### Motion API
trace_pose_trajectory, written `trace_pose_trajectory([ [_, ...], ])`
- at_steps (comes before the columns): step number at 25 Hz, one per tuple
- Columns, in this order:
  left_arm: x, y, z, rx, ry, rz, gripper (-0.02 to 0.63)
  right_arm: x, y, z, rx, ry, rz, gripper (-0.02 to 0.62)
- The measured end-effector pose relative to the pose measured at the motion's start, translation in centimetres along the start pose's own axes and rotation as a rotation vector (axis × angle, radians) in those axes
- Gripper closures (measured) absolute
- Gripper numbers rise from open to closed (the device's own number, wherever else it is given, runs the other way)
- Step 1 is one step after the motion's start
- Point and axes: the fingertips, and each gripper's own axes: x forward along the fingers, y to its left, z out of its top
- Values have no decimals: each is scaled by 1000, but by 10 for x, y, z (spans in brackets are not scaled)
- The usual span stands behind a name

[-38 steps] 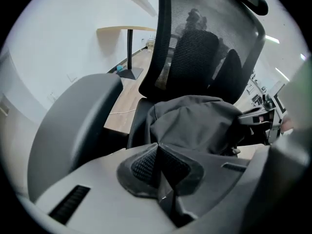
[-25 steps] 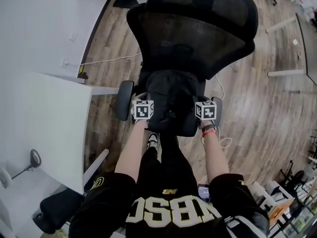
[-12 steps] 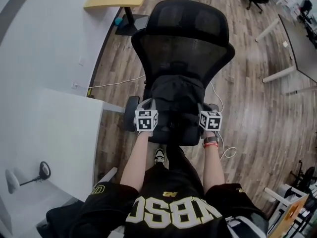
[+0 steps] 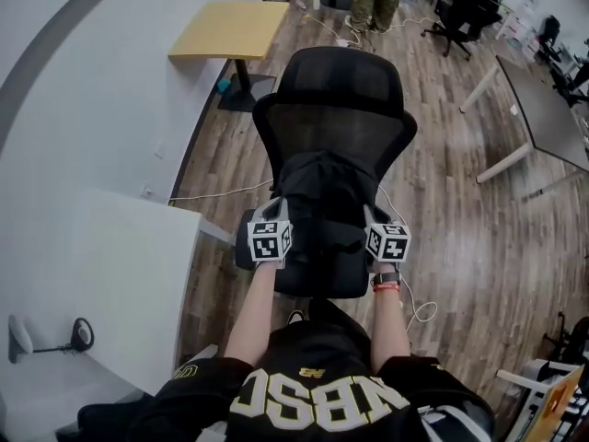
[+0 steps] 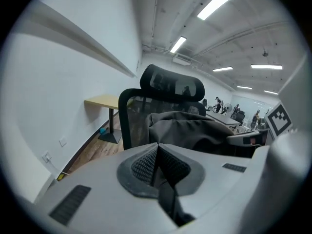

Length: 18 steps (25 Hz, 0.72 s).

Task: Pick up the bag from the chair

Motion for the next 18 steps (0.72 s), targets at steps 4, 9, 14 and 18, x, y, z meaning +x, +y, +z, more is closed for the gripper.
trace_pose_trajectory([
  [4, -13, -9, 35, 27, -74, -13, 592, -16, 6, 35, -31, -91, -6, 535],
  [9, -30, -20, 91, 58, -193, -30, 592, -41, 20, 90, -89, -205, -8, 535],
  [14, -50, -28, 146, 79, -300, -40, 592, -69, 33, 145, -136, -314, -9, 535],
  [18, -67, -35, 183, 111, -380, -47, 592, -88, 42, 177, -152, -397, -19, 535],
])
